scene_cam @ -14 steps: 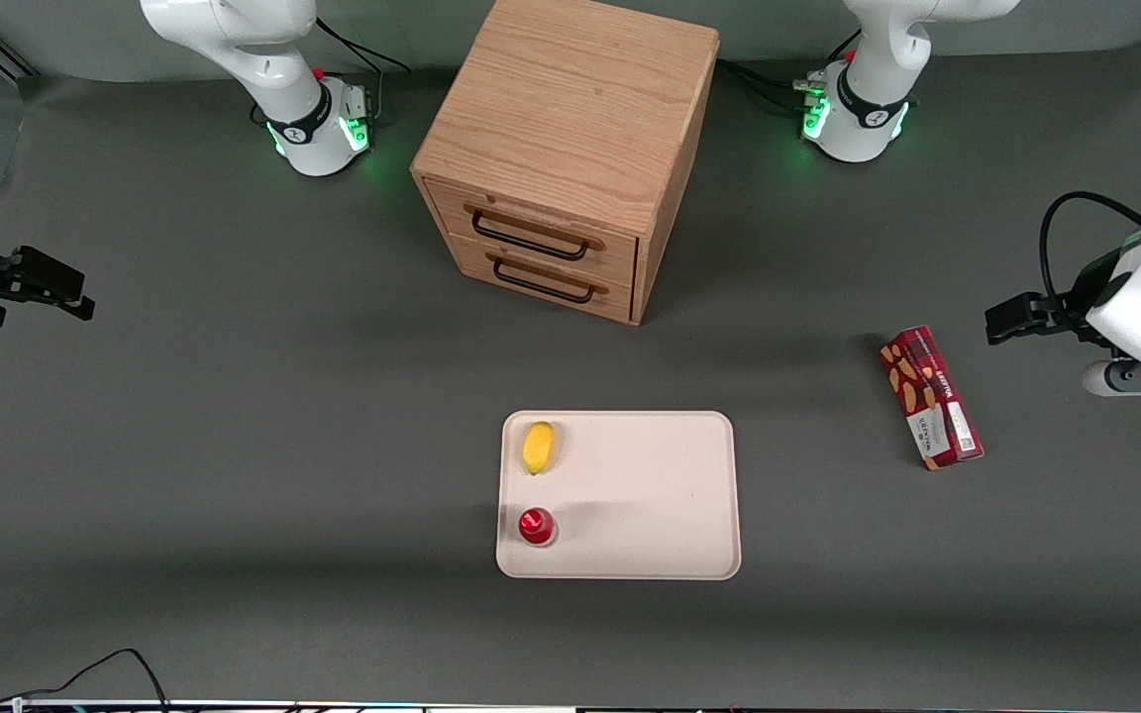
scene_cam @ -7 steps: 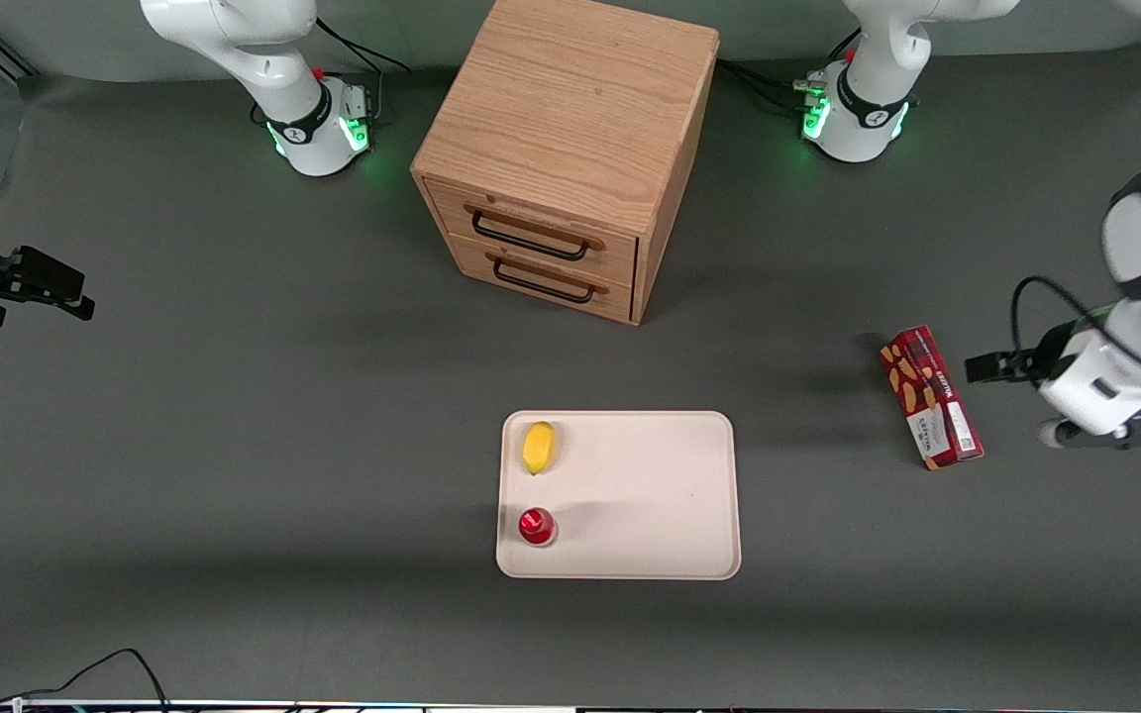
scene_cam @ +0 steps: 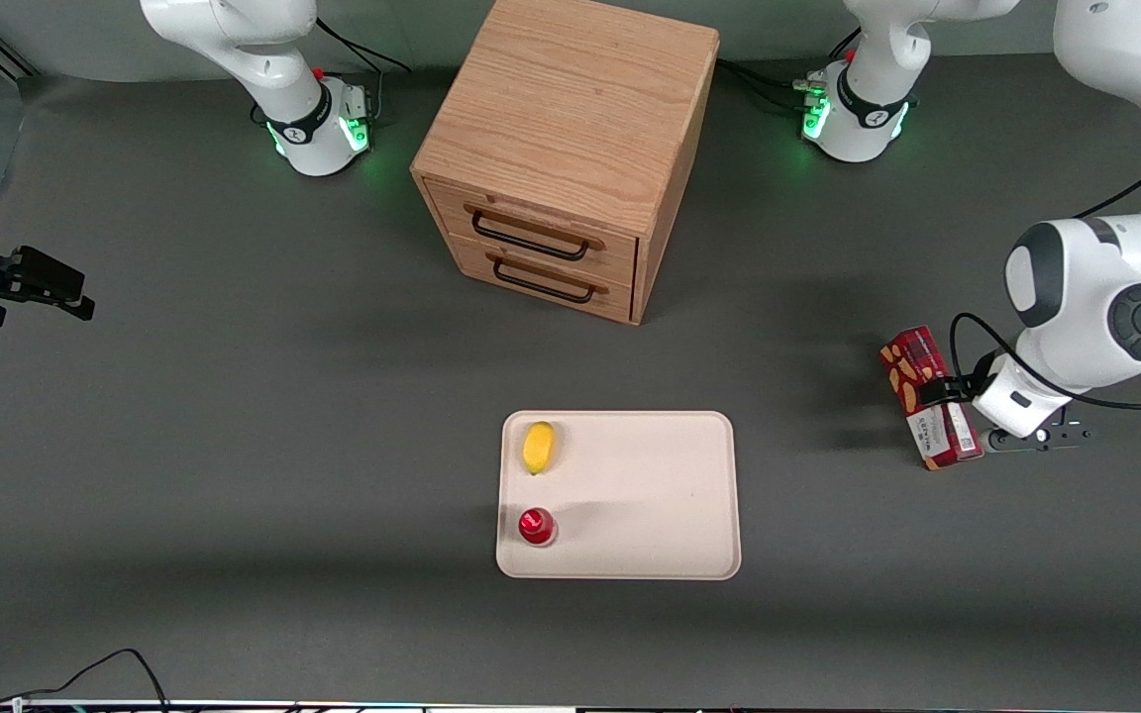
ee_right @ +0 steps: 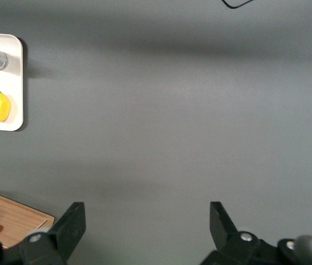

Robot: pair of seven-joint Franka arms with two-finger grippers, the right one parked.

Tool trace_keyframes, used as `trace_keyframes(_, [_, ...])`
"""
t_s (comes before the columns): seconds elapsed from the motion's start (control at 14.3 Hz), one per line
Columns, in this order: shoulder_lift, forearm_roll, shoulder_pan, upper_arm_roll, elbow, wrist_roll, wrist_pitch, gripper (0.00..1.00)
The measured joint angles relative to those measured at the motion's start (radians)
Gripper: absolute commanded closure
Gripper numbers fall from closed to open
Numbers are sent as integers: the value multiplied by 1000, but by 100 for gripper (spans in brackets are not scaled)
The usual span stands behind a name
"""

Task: Place red cookie box on tray
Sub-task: 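Close the left gripper on the cookie box's end, then lift the cookie box upright with the left gripper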

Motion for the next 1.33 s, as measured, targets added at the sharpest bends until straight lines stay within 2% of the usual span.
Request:
trace_keyframes(0.21, [23, -27, 1, 0, -66, 0, 136, 0])
trace_keyframes(0.28, [30, -30, 1, 0, -95, 0, 186, 7])
trace_keyframes(0.35, [36, -31, 1, 0, -123, 0, 231, 22])
trace_keyframes(0.49, [42, -31, 1, 0, -166, 1, 296, 76])
trace_keyframes(0.56, [42, -31, 1, 0, -179, 3, 312, 100])
trace_keyframes(0.91, [30, -31, 1, 11, -182, 26, 319, 100])
trace_keyframes(1.05, [-9, -32, 1, 13, -173, 38, 261, 100])
trace_keyframes(1.33, [-136, -32, 0, 13, -13, 47, -105, 100])
